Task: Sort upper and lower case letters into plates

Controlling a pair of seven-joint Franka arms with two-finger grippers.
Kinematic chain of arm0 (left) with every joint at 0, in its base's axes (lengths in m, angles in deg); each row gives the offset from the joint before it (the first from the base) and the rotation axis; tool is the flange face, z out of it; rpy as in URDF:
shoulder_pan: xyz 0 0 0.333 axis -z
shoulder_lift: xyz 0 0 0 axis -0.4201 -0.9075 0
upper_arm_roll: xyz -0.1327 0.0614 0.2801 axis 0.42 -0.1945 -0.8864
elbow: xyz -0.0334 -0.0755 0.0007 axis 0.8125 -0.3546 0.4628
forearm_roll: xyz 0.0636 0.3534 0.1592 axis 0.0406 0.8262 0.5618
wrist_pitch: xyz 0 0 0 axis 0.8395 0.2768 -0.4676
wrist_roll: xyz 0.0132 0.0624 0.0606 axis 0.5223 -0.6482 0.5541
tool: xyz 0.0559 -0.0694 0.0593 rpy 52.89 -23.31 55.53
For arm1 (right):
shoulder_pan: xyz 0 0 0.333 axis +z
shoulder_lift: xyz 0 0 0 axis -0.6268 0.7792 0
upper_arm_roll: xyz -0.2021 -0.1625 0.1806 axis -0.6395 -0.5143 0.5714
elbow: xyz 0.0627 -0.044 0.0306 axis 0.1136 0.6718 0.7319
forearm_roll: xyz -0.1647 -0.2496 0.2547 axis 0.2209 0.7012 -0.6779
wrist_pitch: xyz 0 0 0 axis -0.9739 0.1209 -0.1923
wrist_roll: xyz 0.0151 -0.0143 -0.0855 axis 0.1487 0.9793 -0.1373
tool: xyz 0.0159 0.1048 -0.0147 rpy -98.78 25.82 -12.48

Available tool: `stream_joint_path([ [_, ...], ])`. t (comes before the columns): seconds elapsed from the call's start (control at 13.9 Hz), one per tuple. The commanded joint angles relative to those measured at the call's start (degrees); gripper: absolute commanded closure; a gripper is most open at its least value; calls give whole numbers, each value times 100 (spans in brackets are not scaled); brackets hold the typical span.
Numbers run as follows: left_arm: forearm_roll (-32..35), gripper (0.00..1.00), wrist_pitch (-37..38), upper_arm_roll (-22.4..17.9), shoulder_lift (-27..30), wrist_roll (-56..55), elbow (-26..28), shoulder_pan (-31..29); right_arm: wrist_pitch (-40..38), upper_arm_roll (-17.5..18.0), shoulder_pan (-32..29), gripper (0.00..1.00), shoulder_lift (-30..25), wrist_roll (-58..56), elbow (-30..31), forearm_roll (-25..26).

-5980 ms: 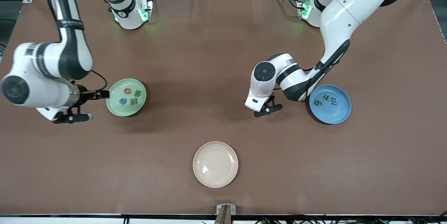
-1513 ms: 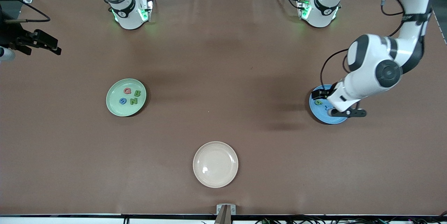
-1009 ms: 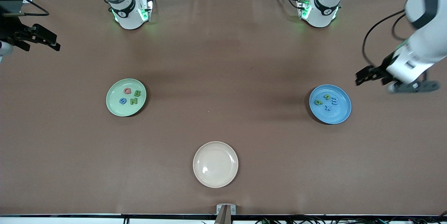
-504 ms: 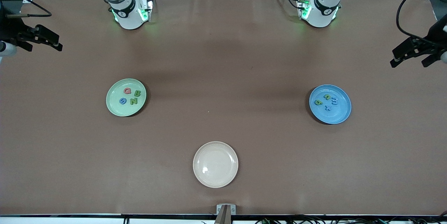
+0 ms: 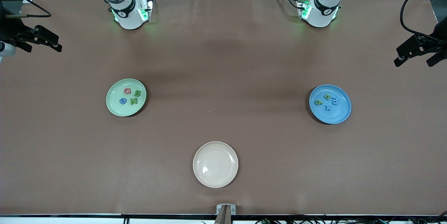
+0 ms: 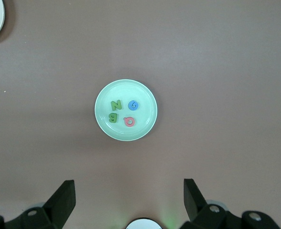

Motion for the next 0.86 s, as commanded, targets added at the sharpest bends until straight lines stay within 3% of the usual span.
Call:
stream_joint_path([
  [0.0, -72, 1, 148, -617, -82, 129, -146, 586, 119, 23, -22, 0, -181, 78, 191, 93],
  [0.79, 51, 1, 130, -637, -434, 595, -471, 509, 338, 23, -39, 0, -190, 78, 200, 84],
])
